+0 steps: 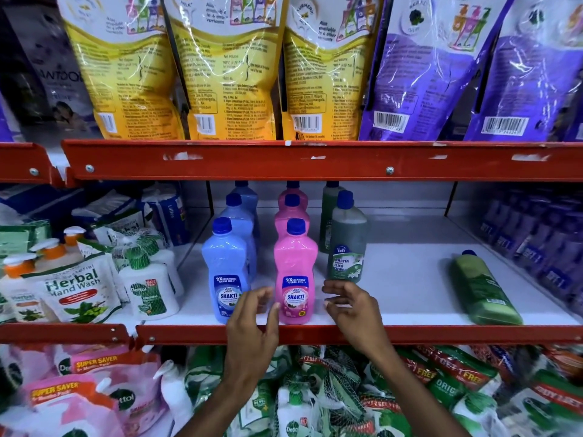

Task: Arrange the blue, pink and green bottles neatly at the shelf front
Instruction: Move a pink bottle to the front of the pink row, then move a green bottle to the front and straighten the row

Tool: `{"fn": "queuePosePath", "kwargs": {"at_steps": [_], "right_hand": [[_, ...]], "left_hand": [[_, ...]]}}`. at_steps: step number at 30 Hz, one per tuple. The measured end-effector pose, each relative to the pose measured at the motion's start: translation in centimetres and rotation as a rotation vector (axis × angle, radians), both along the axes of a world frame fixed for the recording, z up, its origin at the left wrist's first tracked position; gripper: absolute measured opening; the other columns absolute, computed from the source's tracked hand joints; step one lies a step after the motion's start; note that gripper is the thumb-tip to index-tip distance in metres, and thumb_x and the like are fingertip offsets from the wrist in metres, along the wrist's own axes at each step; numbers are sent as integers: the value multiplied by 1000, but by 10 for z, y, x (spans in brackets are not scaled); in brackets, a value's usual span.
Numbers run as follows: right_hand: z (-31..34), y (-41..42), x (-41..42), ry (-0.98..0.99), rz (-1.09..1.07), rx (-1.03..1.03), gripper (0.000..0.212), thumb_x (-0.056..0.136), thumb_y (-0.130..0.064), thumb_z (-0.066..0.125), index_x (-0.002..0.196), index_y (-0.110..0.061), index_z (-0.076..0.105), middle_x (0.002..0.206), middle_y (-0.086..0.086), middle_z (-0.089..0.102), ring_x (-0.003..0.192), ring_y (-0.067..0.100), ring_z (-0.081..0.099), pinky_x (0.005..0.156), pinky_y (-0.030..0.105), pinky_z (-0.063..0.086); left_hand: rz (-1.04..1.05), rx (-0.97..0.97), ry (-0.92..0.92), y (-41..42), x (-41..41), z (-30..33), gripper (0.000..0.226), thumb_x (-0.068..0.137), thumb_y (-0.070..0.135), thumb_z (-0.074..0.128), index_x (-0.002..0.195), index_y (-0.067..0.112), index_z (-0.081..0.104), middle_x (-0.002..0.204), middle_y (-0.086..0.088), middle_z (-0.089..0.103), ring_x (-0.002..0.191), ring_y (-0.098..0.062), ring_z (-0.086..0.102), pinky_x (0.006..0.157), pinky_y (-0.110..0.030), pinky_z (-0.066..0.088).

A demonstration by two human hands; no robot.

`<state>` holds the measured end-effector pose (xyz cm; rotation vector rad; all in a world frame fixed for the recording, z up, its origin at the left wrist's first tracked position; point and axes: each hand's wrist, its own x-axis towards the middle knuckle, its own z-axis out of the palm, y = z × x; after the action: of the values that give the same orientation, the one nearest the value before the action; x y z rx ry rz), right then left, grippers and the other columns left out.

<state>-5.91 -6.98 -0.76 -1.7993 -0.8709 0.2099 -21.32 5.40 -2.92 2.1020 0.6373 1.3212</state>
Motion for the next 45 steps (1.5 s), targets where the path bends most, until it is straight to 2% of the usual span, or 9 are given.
{"fn": "queuePosePath", "kwargs": {"at_steps": [6,13,20,22,25,29,36,40,45], "right_hand": [[14,-69,36,-76,-364,221,22,84,-2,62,89,-21,72,85,-11,73,70,6,65,53,8,48],[26,-159,126,-73,-794,234,18,86,-9,59,100,-13,68,93,9,72,79,24,64,75,28,49],[16,-196,206,176,-593,-302,46,94,-22,51,132,2,50,128,27,58,113,39,57,79,34,39],[13,-197,215,182,-553,-346,27,87,-25,53,95,0,61,94,26,60,86,35,59,69,35,35],[15,-198,225,179,-552,-314,29,78,-15,56,61,-12,33,58,9,33,53,23,32,55,33,21],[16,-195,221,260,-490,-156,37,81,-8,57,50,-14,38,49,6,40,51,22,39,59,35,32],[27,-156,170,392,-223,218,29,81,3,67,97,-21,68,105,4,73,97,29,70,87,48,57],[23,-119,131,228,-161,169,45,75,0,73,116,-16,63,112,-2,71,99,18,69,84,40,59],[17,-69,96,108,-91,155,44,76,-1,73,114,-19,64,107,-7,72,94,7,69,75,21,58]], "left_hand": [[-215,309,-90,-52,42,21,11,84,3,64,93,10,62,93,-4,61,88,-9,56,83,-12,45],[-501,-138,158,-124,168,47,23,85,18,64,108,19,61,105,4,65,79,-6,61,68,-18,51],[-568,-641,606,-165,302,34,40,72,38,67,101,10,72,101,-14,77,86,-28,75,82,-44,63],[-561,-663,646,-171,326,23,47,62,44,66,93,9,74,96,-13,77,85,-26,74,79,-42,63],[-525,-638,684,-173,343,12,47,65,39,67,101,9,68,104,-13,73,95,-27,70,72,-34,56],[-554,-750,559,-171,329,24,34,76,22,73,105,4,70,106,-14,75,97,-28,72,90,-43,60],[-628,-672,313,-131,249,56,40,80,-7,70,110,17,60,109,-13,72,100,-27,69,91,-41,58],[-531,-534,255,-101,191,51,50,82,-12,65,111,27,52,98,9,70,85,3,68,71,-14,56],[-338,-473,143,-70,153,28,58,77,-17,62,121,19,51,114,0,72,102,-5,70,88,-29,58]]}}
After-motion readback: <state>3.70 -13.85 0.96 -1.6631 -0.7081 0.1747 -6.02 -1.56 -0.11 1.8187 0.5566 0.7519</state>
